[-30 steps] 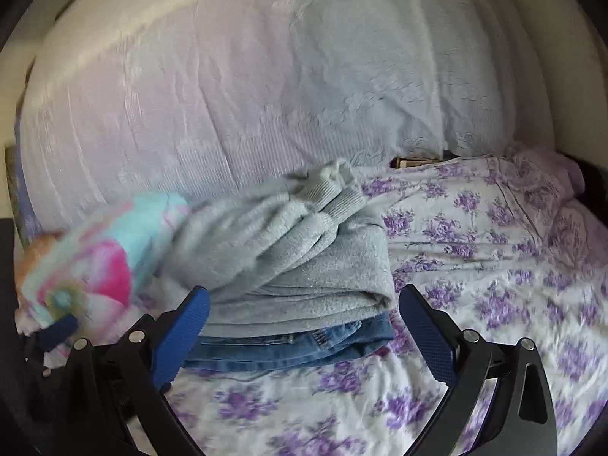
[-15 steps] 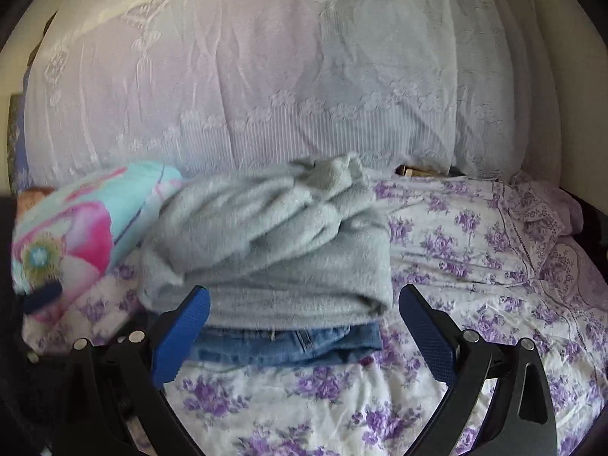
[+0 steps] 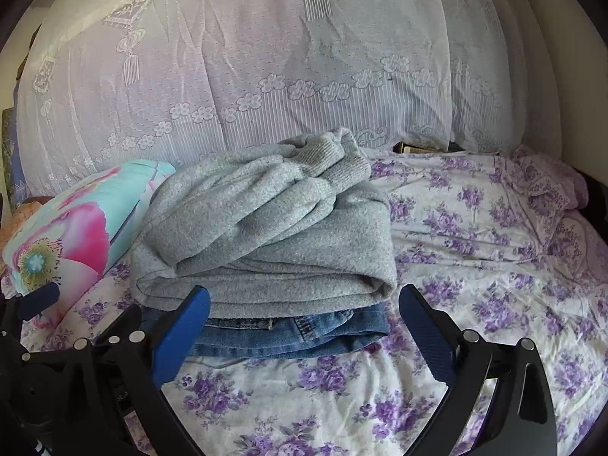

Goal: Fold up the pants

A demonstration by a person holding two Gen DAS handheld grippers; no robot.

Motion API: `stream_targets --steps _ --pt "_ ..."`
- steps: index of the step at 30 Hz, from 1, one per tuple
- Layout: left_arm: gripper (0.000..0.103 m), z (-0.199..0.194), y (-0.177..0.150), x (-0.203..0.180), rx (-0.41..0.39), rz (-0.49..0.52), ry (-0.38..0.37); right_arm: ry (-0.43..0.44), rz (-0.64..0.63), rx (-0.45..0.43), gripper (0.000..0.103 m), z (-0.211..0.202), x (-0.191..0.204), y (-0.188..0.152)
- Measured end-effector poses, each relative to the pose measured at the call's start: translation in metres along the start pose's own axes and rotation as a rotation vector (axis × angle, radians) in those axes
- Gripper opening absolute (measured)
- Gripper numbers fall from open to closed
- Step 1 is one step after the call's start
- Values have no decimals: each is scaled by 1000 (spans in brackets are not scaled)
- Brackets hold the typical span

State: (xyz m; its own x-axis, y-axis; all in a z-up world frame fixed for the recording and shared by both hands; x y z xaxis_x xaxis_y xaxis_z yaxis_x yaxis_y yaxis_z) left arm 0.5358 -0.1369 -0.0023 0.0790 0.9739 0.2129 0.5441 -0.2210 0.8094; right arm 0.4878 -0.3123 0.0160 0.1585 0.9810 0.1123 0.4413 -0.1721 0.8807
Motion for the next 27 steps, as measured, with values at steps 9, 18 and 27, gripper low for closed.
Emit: stream_targets --steps 9,18,27 --pt "99 1 0 0 10 -10 -18 3 6 3 100 0 1 0" --pt "99 0 0 -2 10 -7 -21 6 -1 0 100 -2 4 1" --pt "99 0 0 -4 17 -6 -26 5 -9 -5 100 -4 5 1"
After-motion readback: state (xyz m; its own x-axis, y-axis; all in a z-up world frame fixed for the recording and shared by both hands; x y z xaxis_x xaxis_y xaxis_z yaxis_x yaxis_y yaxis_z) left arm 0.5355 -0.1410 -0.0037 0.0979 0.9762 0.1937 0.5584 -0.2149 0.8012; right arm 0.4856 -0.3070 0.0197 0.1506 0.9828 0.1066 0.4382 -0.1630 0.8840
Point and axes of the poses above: each gripper's, at about its wrist camera, not at the fingertips, and z roughly the way its jaws point, x to its left, y to its top, the point moved 5 cm from there along z, roughly the way its jaws point, and after that the axes turned 6 degrees about z, right-handed, at the moved point
